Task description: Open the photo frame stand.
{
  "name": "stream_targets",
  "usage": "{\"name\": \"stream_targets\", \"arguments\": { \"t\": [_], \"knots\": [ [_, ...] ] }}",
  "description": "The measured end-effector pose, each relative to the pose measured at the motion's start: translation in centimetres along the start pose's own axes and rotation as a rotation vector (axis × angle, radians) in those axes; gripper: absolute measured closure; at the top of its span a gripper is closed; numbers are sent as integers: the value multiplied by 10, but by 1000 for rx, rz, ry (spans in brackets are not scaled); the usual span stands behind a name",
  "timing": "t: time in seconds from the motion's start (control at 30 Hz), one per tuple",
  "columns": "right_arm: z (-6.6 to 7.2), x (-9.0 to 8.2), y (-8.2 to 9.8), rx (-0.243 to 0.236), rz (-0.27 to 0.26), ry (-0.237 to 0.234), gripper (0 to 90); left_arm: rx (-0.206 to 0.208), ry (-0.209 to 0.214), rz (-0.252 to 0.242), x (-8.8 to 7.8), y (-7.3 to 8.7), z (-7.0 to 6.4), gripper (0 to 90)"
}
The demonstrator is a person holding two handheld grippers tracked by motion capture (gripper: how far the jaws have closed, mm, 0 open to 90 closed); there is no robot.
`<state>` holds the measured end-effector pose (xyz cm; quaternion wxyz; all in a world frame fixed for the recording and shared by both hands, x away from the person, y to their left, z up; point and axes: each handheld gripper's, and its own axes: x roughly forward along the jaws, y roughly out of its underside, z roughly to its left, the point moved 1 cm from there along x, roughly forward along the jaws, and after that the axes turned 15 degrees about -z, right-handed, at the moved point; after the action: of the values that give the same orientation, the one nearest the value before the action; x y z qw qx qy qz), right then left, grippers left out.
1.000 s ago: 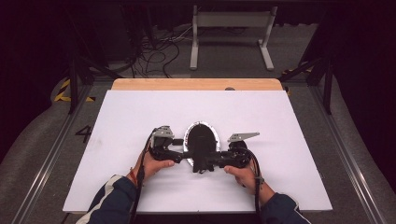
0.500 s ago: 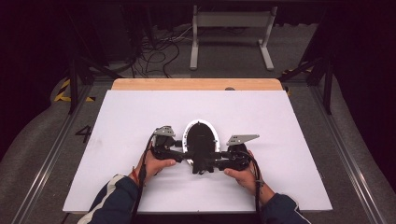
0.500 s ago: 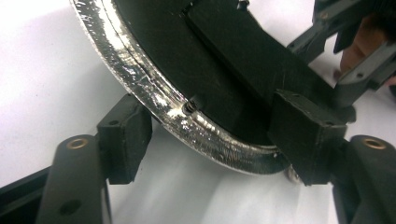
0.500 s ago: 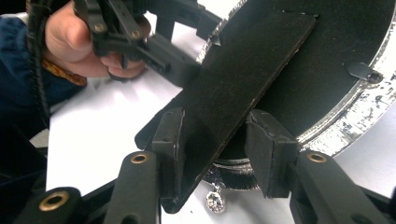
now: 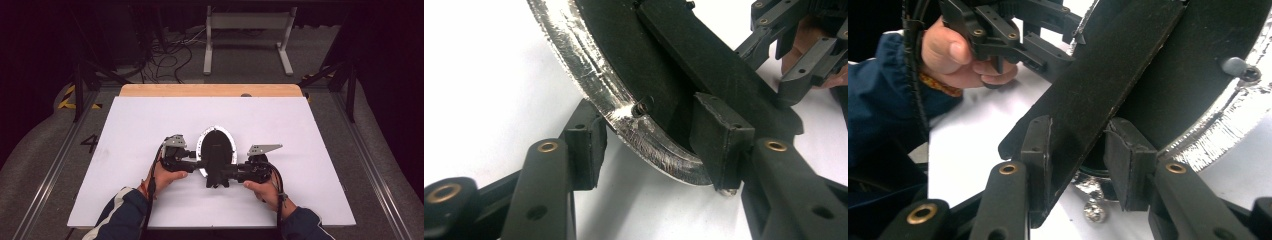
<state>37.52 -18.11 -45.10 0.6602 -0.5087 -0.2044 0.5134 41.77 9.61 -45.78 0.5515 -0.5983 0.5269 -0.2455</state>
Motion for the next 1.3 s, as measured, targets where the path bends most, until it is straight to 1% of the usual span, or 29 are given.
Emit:
{"name": "stream_targets", "arguments": {
  "t": [0.03,0.07,0.13,0.17,0.23,0.27,0.3,0.37,0.47,0.5,0.53,0.63,0.7,0.73,0.77,0.8,0.83,0.87,0.9,1.03,1.17,1.3],
  "knots": [
    [1,-1,-1,4,-4,-11,642,11,-6,-3,-1,-1,-2,519],
    [2,-2,-1,8,-8,-24,642,35,-10,-6,-1,-3,-5,527],
    [5,-3,-2,11,-11,-36,642,67,-11,-10,-2,-5,-8,539],
    [6,-3,-3,9,-13,-45,642,67,-18,-15,-2,-5,-10,547],
    [9,-5,-5,2,-18,-49,642,81,-29,-37,-4,-6,-11,561],
    [10,-6,-6,4,-24,-55,642,94,-34,-42,-4,-7,-12,572],
    [11,-6,-7,0,-30,-59,642,96,-40,-49,-5,-8,-13,579],
    [13,-7,-8,-4,-36,-59,642,123,-49,-50,-5,-9,-14,582],
    [14,-8,-10,-5,-43,-63,641,166,-78,-57,-5,-11,-18,583],
    [15,-9,-10,-5,-45,-66,642,176,-84,-56,-6,-11,-19,583],
    [15,-9,-10,-5,-45,-66,642,176,-84,-56,-6,-11,-19,584],
    [17,-10,-13,-15,-51,-72,643,221,-114,-67,-7,-14,-22,601],
    [19,-11,-14,-31,-49,-67,644,242,-135,-70,-7,-15,-24,605],
    [21,-10,-15,-47,-45,-60,647,265,-156,-73,-6,-16,-27,605],
    [21,-10,-15,-47,-45,-60,647,265,-156,-73,-6,-16,-27,606],
    [22,-10,-15,-78,-33,-49,648,290,-176,-79,-6,-17,-28,609],
    [22,-10,-15,-78,-33,-49,648,290,-176,-79,-6,-17,-28,612],
    [24,-10,-16,-89,-32,-53,651,300,-184,-81,-7,-17,-29,616],
    [24,-10,-16,-89,-32,-53,651,306,-188,-84,-7,-17,-29,616],
    [25,-10,-15,-96,-28,-51,661,293,-169,-92,-10,-15,-29,636],
    [25,-10,-14,-94,-31,-55,662,280,-135,-85,-11,-13,-28,661],
    [26,-8,-13,-95,-30,-55,674,296,-111,-63,-10,-9,-29,667]
  ]
}}
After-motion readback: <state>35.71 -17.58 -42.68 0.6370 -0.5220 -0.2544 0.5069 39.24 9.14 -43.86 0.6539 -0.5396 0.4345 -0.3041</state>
